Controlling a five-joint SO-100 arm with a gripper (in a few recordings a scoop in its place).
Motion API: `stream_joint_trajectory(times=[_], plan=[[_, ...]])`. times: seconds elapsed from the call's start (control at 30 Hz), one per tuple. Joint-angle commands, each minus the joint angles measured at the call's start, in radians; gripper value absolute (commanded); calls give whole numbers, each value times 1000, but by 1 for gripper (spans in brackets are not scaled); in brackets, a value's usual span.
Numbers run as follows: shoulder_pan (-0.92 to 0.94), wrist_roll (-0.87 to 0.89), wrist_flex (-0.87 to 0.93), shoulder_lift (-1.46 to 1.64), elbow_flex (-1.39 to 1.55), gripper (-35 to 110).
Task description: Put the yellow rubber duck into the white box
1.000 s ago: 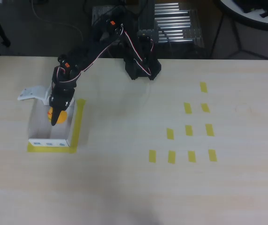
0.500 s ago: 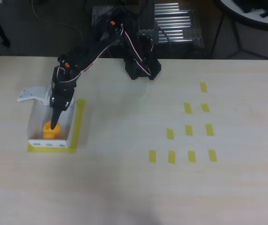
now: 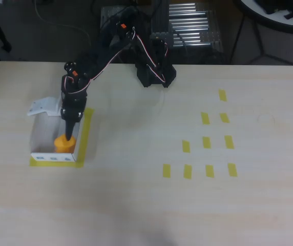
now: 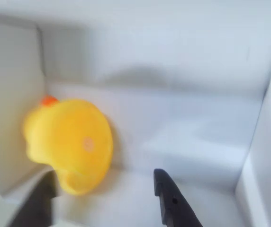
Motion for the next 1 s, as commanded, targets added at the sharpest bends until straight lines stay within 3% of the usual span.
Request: stream_joint_trajectory(times=[0.0, 0.4, 0.53, 0.8, 0.97], plan=[[-64, 100, 158, 262, -100, 6], [-210, 328, 380, 611, -195, 0], [-275, 426, 377, 785, -115, 0], [-428, 799, 385, 1115, -101, 2], [-488, 988, 282, 1273, -153, 4]])
